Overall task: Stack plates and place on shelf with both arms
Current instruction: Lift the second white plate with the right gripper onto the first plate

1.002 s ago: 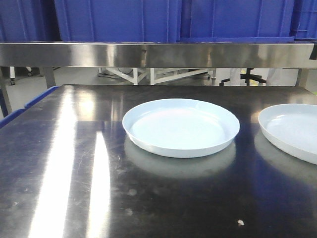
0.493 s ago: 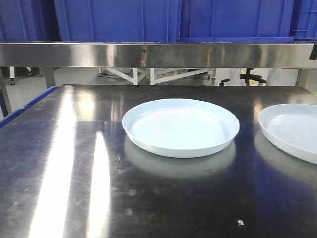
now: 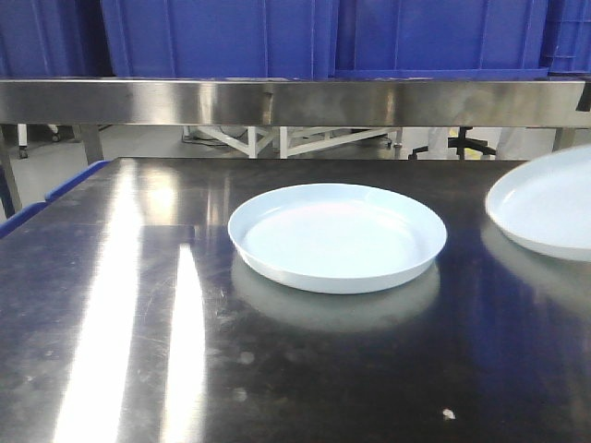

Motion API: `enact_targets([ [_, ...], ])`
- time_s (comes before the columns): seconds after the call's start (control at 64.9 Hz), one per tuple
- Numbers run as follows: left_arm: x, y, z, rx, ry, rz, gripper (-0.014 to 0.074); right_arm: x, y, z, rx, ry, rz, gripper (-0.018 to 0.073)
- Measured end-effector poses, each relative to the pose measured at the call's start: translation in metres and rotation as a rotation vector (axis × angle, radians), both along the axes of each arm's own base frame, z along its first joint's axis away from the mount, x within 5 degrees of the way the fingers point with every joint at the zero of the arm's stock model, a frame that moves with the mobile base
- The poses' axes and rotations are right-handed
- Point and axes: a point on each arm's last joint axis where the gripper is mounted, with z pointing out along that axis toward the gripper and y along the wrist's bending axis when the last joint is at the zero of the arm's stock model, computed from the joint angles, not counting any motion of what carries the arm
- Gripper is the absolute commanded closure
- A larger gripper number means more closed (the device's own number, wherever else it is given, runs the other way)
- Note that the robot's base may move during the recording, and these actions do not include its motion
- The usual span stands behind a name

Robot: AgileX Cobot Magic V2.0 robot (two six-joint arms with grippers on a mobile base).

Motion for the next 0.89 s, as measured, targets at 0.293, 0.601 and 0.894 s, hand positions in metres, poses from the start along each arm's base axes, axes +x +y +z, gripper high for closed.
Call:
enact_targets([
  [0.293, 0.000, 0.000, 0.000, 0.000, 0.000, 0.000, 0.0498, -0.009, 0.023, 0.047, 0.007, -0.130, 0.056, 0.0503],
  [0.601, 0.000, 0.000, 0.000, 0.000, 0.000, 0.000, 0.0498, -0.002, 0.095, 0.050, 0.035, -0.190, 0.303, 0.0503],
  [0.894, 0.000, 0.000, 0.000, 0.000, 0.000, 0.000, 0.0498, 0.016, 0.152, 0.039, 0.051, -0.204, 0.478, 0.0503],
])
